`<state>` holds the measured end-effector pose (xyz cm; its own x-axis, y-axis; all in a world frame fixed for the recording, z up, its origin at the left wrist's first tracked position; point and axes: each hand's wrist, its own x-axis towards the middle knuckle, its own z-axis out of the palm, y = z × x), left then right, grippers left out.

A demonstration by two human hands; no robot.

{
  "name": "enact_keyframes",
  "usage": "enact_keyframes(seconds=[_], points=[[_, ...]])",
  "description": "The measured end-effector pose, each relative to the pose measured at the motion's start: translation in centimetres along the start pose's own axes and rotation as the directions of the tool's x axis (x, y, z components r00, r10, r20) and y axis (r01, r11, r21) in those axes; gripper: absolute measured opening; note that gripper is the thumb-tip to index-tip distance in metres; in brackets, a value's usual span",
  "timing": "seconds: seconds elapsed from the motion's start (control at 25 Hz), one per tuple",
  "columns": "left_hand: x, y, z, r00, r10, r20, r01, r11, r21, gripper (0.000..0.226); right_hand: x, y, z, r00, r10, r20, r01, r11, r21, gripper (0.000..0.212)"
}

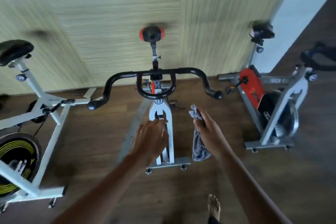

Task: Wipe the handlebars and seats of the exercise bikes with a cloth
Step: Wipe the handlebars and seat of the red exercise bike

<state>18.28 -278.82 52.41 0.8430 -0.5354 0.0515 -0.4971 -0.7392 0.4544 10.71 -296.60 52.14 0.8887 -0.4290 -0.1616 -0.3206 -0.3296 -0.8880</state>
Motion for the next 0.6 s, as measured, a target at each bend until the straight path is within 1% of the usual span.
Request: enact_keyframes(seconds=[0.2, 0.4, 0.48, 0.6], points=[[0.7, 7.2, 1.7, 0.987, 0.161, -0.004, -0.161, 0.986, -0.039, 0.036, -3.0, 3.0, -6.0, 0.994, 0.044, -0.103, -0.04, 0.998, 0.045, 0.044], [4.0, 18.1, 7.2, 0.942, 0.334, 0.034, -0.329, 0.939, -0.105, 0.033, -3.4, 8.4, -16.0, 0.96, 0.159, -0.232, -0.136, 0.984, 0.113, 0.042], [5.9, 22.9, 9.7, 0.928, 0.369, 0.057, -0.361, 0.926, -0.113, 0.032, -2.9, 10.9, -20.9, 0.944, 0.166, -0.286, -0.131, 0.982, 0.138, 0.041], [8.8, 28.8, 12.6, 0.926, 0.374, 0.05, -0.366, 0.923, -0.116, 0.031, -1.6, 13.4, -27.7, 0.929, 0.184, -0.321, -0.141, 0.978, 0.153, 0.039]])
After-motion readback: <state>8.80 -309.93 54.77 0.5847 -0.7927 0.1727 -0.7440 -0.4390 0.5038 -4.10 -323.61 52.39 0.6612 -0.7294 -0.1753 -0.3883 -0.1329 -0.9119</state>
